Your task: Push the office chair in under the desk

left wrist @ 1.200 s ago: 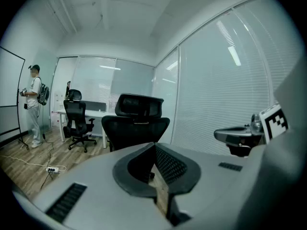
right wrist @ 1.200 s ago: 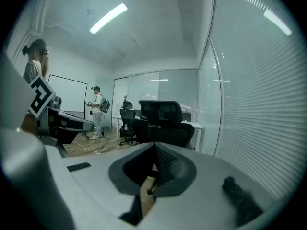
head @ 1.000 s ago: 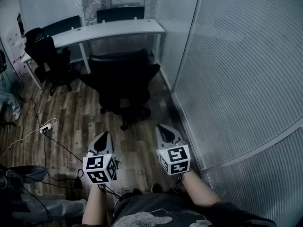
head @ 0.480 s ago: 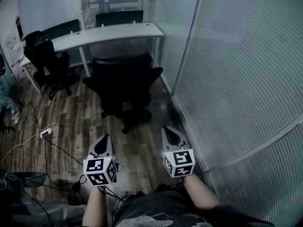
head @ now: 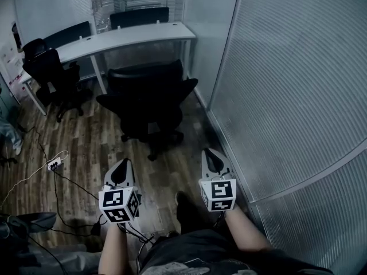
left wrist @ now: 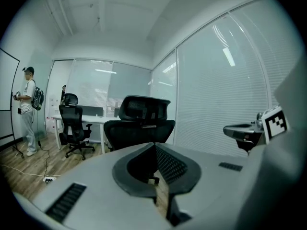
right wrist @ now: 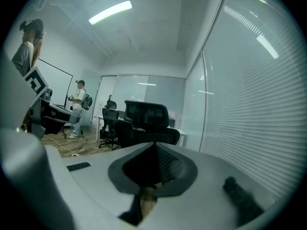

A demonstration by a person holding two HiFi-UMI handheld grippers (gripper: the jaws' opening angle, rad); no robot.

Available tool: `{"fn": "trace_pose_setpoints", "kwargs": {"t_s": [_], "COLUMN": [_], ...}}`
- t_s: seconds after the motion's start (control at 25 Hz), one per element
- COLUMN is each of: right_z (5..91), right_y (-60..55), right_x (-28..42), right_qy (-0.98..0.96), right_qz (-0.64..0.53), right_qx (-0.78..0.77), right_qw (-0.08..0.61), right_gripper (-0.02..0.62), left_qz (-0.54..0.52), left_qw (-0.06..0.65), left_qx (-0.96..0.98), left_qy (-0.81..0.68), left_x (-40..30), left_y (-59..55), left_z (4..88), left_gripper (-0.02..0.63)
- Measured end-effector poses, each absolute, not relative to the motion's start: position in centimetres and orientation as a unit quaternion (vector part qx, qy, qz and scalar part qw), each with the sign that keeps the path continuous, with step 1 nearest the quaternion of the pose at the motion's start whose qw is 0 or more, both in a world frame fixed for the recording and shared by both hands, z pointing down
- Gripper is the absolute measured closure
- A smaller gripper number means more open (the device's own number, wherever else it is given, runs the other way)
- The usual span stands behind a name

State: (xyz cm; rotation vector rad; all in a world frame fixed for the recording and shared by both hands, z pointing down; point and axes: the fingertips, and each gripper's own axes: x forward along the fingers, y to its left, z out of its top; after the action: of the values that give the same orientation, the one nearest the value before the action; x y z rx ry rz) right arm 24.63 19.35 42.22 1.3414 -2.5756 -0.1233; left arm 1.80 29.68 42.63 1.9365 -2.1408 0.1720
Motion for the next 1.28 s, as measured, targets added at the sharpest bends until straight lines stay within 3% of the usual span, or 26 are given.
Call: {"fn": "trace_pose_setpoints", "kwargs": {"t_s": [0.48,0.84,0.88,1.0,1.28], "right_z": [44.0,45.6,45.7,45.8,46.0], "right_y": [9.4,1.1,0.4,-1.9,-7.4], "right_x": [18.6,15.8,15.6,14.8,13.9], "right_qy": [-0.896,-0.893,-0.893,-0.892,-0.878], "right_qz": [-0.055,-0.075,-0.083,-0.103,-0.155], "right_qx": [0.419,0.398,0.394,0.384,0.382], "right_qw": [0.136,0.195,0.201,0.214,0.244], "right_gripper": [0.571,0.566,0.556,0.444,0.352], "left_qz": [0.092,0.16,0.171,0.201,0.276], "left_qw": [0.103,0.047,0.034,0.009,-0.034], "left_qx": [0.646,0.619,0.618,0.617,0.583], "left_qy": [-0.751,-0.768,-0.766,-0.761,-0.763], "left_x": [-3.0,-6.8,-6.9,-7.2,-9.3], "left_y": [21.6,14.7,14.0,11.8,8.4], "left_z": [43.3,43.7,43.6,43.8,44.6], "left_gripper": [0.589,0.586,0.577,0.43,0.304]}}
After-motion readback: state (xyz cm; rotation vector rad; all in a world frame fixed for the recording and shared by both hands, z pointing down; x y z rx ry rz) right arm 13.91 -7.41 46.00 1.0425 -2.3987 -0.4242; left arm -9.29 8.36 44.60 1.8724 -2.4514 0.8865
